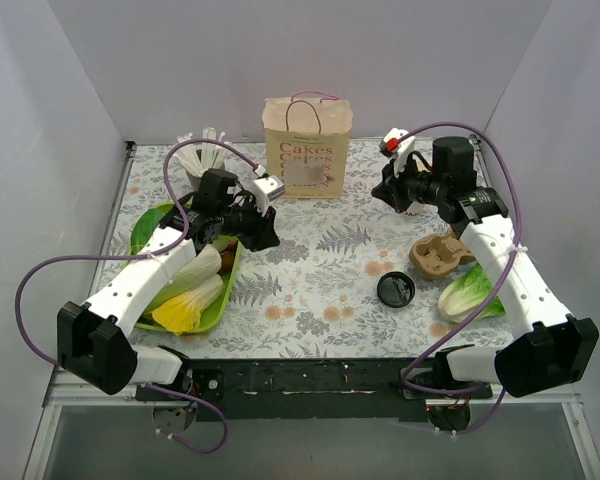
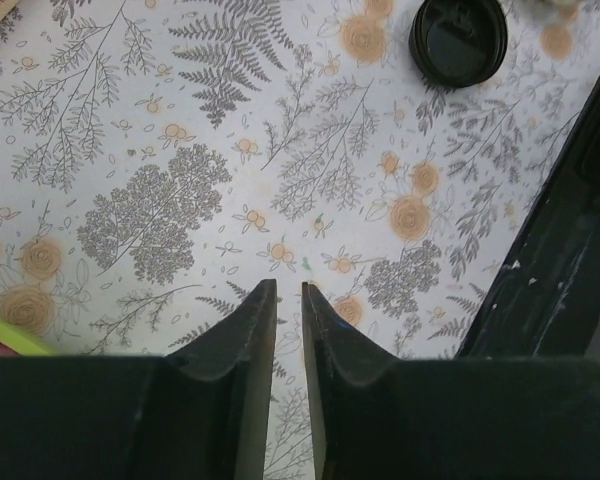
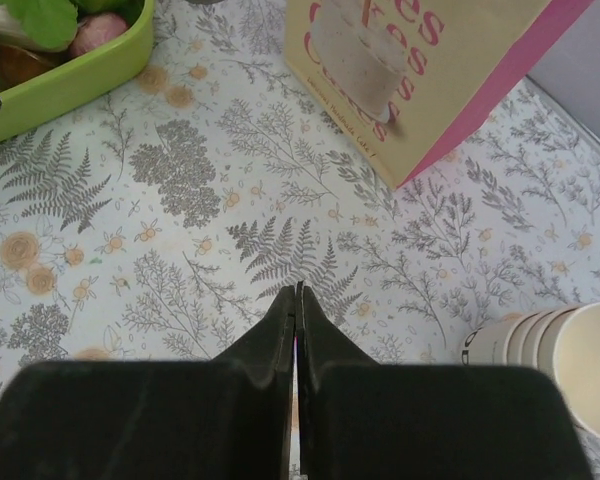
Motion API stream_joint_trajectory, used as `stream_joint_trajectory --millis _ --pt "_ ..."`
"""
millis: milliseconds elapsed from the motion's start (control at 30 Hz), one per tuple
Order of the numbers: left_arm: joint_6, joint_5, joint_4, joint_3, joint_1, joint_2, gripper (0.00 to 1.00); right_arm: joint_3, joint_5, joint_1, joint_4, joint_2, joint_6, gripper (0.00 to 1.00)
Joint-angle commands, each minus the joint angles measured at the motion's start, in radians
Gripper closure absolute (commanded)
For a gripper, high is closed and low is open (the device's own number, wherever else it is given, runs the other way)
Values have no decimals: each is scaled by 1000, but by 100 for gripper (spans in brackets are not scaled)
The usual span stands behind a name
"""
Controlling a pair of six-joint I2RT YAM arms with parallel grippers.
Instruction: Pack the takeout coffee
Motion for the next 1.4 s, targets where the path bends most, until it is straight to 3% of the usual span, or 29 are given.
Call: stream_joint_trajectory --millis 0,33,300,433,667,900,1100,1367 --pt "61 7 -42 -32 -6 -22 94 -39 -25 8 37 -44 27 99" --pt "64 -2 -50 -40 -6 -21 100 -48 -22 8 40 -48 30 99" --pt "177 -168 -71 -127 -6 -16 100 -84 -22 11 53 -60 44 99" --pt "178 -259 -105 -115 -6 91 100 -81 -34 12 48 -51 50 99" --pt "250 -412 -79 -155 -5 131 100 -108 -33 14 59 -54 61 99" --pt "326 -510 -71 -219 4 76 100 -133 -36 12 70 -64 86 99" --pt "339 -610 -27 -275 70 71 100 -148 -33 14 79 -62 95 99" --pt "357 -627 -10 -262 158 67 100 -174 -33 14 88 -67 118 99"
